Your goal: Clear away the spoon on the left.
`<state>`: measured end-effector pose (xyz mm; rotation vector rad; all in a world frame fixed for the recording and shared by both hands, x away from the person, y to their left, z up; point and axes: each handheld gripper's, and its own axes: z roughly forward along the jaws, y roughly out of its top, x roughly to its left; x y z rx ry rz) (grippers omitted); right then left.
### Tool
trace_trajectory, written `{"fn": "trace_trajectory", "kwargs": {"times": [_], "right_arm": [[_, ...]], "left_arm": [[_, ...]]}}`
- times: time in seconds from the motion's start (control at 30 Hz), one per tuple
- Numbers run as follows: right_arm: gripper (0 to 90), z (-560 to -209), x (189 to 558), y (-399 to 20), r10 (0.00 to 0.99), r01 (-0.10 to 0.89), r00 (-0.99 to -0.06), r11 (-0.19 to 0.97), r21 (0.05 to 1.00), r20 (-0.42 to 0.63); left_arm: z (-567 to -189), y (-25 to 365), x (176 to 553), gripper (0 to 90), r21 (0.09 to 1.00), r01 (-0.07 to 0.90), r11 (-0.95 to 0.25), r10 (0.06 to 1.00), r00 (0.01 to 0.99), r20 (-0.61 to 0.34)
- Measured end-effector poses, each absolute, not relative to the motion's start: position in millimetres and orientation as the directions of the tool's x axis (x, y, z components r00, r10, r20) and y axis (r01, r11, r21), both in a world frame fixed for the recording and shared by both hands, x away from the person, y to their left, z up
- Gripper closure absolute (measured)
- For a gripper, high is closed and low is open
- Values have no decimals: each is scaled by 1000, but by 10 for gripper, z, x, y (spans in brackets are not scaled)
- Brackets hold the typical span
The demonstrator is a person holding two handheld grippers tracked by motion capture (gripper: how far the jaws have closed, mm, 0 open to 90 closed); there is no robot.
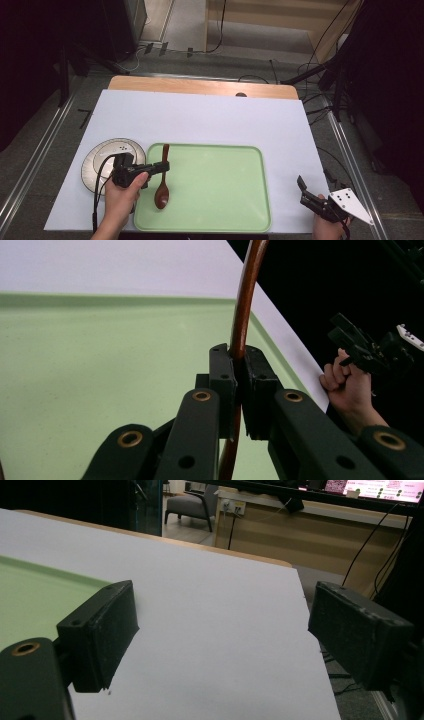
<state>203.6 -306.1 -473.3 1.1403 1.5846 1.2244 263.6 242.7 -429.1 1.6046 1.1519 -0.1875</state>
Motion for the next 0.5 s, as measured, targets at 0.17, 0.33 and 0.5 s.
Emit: {"fn": "trace_trajectory", "kwargs": {"times": [0.17,0.33,0.5], "right_arm": [[132,-4733,2035,-3059,963,174,-260,121,977,-73],[132,-4733,2037,-3064,962,171,-262,121,978,-73],[132,-4733,2036,-3060,962,173,-262,120,978,-72]], "left_arm": [[-4364,2429,2643,843,653,754,70,568,508,-647],[-4388,2426,2657,824,657,750,70,577,507,-641],[-4422,2420,2671,750,657,752,61,555,521,-648]]}}
